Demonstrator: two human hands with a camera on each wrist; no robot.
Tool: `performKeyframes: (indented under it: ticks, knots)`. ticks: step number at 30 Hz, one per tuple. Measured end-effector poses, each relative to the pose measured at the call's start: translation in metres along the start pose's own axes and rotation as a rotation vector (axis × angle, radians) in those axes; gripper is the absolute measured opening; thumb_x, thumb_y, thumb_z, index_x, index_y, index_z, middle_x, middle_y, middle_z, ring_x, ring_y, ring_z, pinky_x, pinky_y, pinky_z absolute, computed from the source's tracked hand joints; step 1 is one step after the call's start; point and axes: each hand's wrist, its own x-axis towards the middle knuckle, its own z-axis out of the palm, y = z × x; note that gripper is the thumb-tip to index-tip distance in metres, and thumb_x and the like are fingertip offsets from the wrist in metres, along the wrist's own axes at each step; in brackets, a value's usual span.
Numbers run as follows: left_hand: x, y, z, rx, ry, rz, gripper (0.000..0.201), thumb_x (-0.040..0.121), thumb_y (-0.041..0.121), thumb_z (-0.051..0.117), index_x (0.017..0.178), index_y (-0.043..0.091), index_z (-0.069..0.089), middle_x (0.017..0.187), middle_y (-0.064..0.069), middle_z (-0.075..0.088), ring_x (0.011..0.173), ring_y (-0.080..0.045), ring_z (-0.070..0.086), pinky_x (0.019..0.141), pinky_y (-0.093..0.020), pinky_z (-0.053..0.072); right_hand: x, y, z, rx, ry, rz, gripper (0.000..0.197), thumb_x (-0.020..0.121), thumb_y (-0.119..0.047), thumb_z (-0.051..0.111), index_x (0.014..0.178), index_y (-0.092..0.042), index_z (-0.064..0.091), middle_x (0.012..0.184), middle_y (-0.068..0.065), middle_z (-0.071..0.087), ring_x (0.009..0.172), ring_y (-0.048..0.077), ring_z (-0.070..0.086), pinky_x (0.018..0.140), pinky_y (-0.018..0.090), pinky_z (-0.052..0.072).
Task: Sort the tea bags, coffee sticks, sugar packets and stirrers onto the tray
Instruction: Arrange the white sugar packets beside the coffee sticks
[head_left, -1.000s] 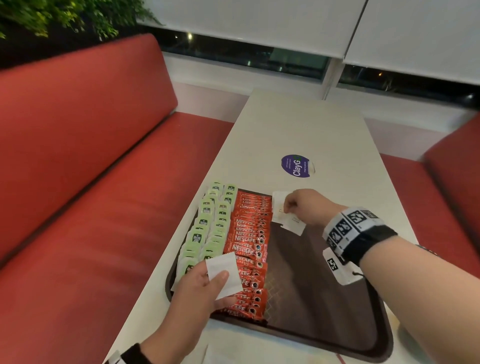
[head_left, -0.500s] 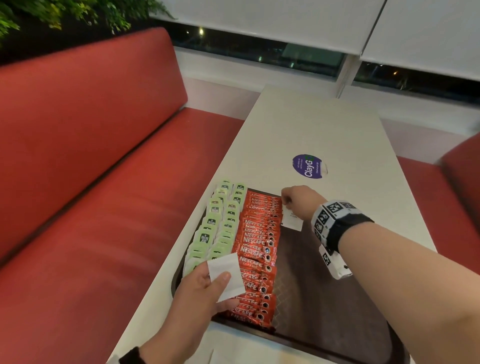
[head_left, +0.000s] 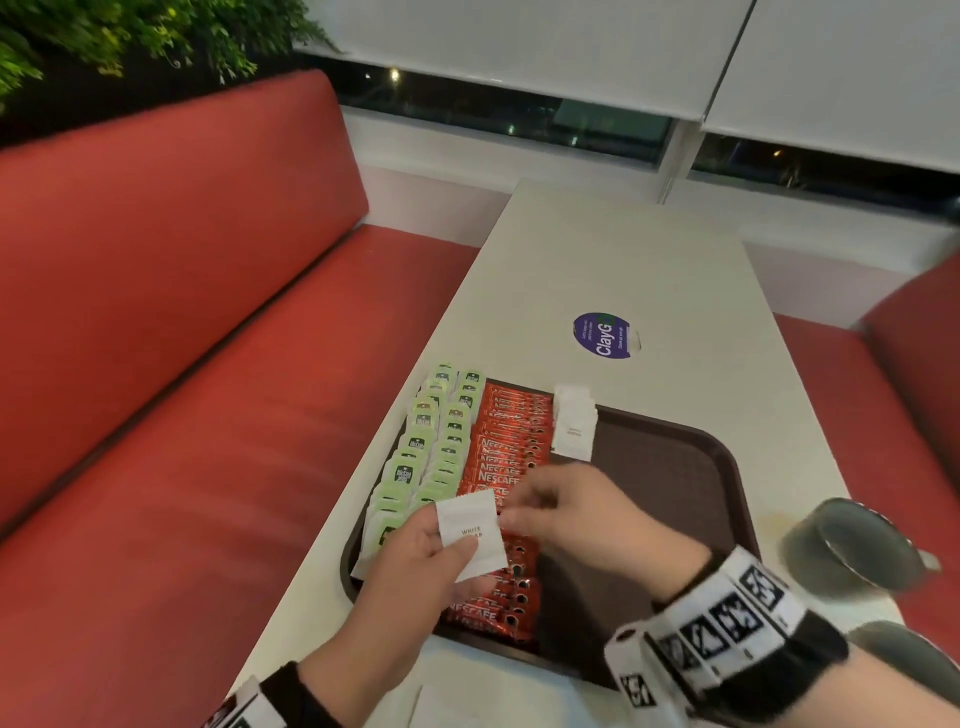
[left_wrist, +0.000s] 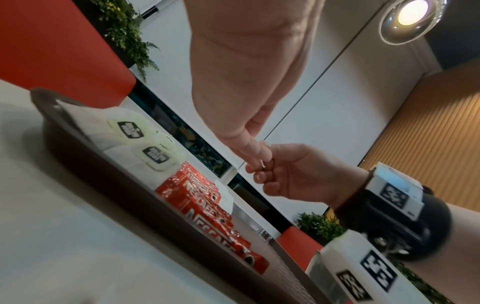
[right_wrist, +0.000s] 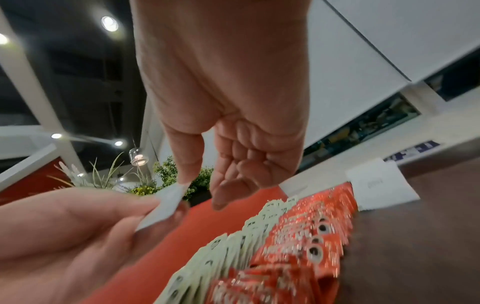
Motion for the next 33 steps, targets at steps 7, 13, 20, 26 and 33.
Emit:
performKeyframes:
  ticks: [7, 13, 20, 26, 33]
  knots:
    - [-0.012, -0.001, 0.013, 0.042, -0.085, -0.048, 0.026, 0.089, 0.002, 0.061, 0.108, 0.020, 0.059, 0.093, -0.005, 0.074, 0.087, -0.021, 0.072, 0.070, -0.033, 0.058, -0.035, 0.012, 0.004, 0.515, 0.085, 0.146, 0.024, 0.085, 0.000, 0.066, 0.065, -0.012, 0.060, 0.054, -0.003, 0.056, 0.047, 0.004, 0.049, 0.051, 0.016, 0.041]
    - [-0.020, 0.003, -0.014, 0.012, -0.032, -0.070, 0.023, 0.080, -0.002, 0.069, 0.100, 0.007, 0.062, 0.095, -0.018, 0.071, 0.088, -0.028, 0.071, 0.068, -0.030, 0.058, 0.009, 0.060, -0.044, 0.390, 0.473, 0.347, 0.021, 0.086, -0.007, 0.066, 0.066, -0.010, 0.062, 0.054, 0.003, 0.057, 0.034, 0.000, 0.043, 0.037, 0.012, 0.032]
    - [-0.038, 0.003, -0.049, -0.015, 0.045, -0.036, 0.016, 0.085, -0.001, 0.065, 0.100, 0.000, 0.060, 0.091, -0.019, 0.072, 0.085, -0.028, 0.072, 0.065, -0.026, 0.058, 0.068, 0.095, -0.047, 0.288, 0.429, 0.563, 0.013, 0.084, -0.008, 0.068, 0.072, -0.009, 0.063, 0.060, 0.006, 0.056, 0.045, 0.012, 0.041, 0.041, 0.021, 0.030]
    - [-0.065, 0.003, -0.087, -0.048, 0.155, 0.013, 0.011, 0.090, -0.001, 0.054, 0.100, 0.002, 0.058, 0.091, -0.017, 0.072, 0.088, -0.028, 0.071, 0.071, -0.028, 0.059, 0.090, 0.103, -0.039, 0.085, 0.306, 0.598, 0.017, 0.087, -0.013, 0.060, 0.070, -0.008, 0.062, 0.062, 0.006, 0.058, 0.056, 0.021, 0.049, 0.056, 0.030, 0.039]
    - [-0.090, -0.015, -0.114, 0.117, 0.246, 0.015, 0.013, 0.089, 0.003, 0.060, 0.102, 0.005, 0.060, 0.096, -0.018, 0.070, 0.091, -0.026, 0.069, 0.078, -0.029, 0.058, 0.067, 0.085, -0.036, 0.116, 0.521, 0.441, 0.016, 0.087, -0.017, 0.061, 0.094, -0.005, 0.069, 0.078, 0.006, 0.066, 0.076, 0.023, 0.063, 0.072, 0.036, 0.051]
